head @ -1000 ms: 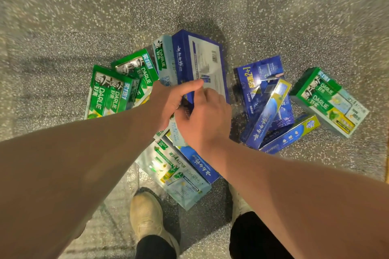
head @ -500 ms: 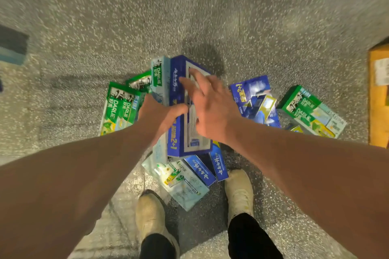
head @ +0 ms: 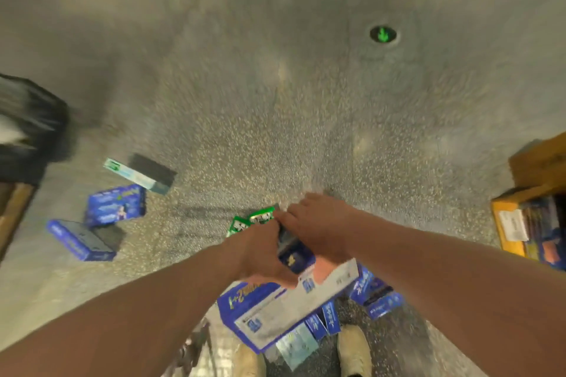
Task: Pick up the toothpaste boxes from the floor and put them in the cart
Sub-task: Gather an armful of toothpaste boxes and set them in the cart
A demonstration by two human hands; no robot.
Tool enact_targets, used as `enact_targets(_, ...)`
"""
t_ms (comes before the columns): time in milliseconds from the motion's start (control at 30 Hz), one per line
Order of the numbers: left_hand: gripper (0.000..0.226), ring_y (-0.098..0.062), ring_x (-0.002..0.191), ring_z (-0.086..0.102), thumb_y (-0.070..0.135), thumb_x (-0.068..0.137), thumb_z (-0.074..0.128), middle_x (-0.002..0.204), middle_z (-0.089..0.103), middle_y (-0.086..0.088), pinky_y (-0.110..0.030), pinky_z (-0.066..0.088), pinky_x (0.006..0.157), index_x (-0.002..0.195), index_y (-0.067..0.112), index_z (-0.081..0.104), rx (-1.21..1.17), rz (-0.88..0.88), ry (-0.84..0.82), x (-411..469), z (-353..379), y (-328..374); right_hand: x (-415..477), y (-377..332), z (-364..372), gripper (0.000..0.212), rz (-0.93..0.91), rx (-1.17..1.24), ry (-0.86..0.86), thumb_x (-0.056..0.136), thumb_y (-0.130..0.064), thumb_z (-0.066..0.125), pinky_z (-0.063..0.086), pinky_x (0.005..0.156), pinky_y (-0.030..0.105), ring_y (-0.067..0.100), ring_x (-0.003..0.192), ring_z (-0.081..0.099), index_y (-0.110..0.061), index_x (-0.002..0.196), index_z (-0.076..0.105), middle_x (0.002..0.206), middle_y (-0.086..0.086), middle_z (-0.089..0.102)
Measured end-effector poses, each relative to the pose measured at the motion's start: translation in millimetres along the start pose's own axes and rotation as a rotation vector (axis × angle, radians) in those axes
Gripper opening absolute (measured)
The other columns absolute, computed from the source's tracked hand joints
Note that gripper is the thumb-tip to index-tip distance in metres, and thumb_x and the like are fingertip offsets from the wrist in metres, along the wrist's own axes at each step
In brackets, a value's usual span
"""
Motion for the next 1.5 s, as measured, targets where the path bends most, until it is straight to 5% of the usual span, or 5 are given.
enact_targets(200,0.072,-0.018,0.097,0.06,0.053,0.065,0.087,0.109,0.056,0.009,-0.028,0.047,0.081,0.118,0.03,0.045,0.119,-0.009,0.17,-172.4,-114.6,62.3,-89.4,-48.0,-184.7,0.077,0.006,0.035,0.101,0.04,-0.072,0.082,0.054,0.074,0.03,0.017,0.085,0.068,-0.029,0.099,0.062,0.093,-0.007,0.065)
enact_targets(400,0.088,-0.028,0.113,0.06,0.068,0.063,0.079,0.126,0.055,-0.003,-0.037,0.05,0.092,0.125,0.022,0.038,0.212,-0.102,0.57,-344.0,-190.7,86.1,-172.2,-128.2,-348.8,0.062,-0.04,-0.204,0.329,0.063,-0.06,0.077,0.046,0.085,0.036,0.027,0.097,0.065,-0.023,0.103,0.046,0.101,0.002,0.064)
enact_targets(600,0.086,-0.022,0.095,0.06,0.067,0.061,0.081,0.114,0.058,0.003,-0.039,0.052,0.082,0.121,0.025,0.036,0.334,-0.206,0.768,-504.8,-204.5,72.9,-232.7,-228.4,-430.5,0.077,-0.039,-0.277,0.443,0.054,-0.072,0.076,0.039,0.084,0.039,0.02,0.088,0.054,-0.024,0.103,0.04,0.096,-0.005,0.055)
enact_targets(1033,0.071,-0.026,0.09,0.062,0.06,0.066,0.079,0.107,0.063,0.003,-0.032,0.043,0.066,0.113,0.023,0.04,0.477,-0.453,0.845,-800.0,-80.5,-15.8,-298.7,-541.1,-445.1,0.081,-0.188,-0.357,0.551,0.053,-0.074,0.07,0.044,0.084,0.042,0.023,0.102,0.054,-0.029,0.114,0.043,0.105,-0.004,0.054)
enact_targets(1500,0.073,-0.015,0.081,0.058,0.063,0.066,0.075,0.096,0.053,0.01,-0.032,0.053,0.063,0.118,0.026,0.04,0.297,-0.738,0.777,-933.9,50.3,-127.8,-272.1,-752.7,-407.5,0.079,-0.499,-0.42,0.478,0.053,-0.077,0.07,0.045,0.068,0.037,0.023,0.098,0.06,-0.024,0.099,0.033,0.104,-0.004,0.058)
Point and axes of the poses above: each hand's wrist, its own x-axis towards the middle knuckle, its own z-axis out of the palm, y = z × x, the point moved 9 cm from there along x, towards the middle knuckle
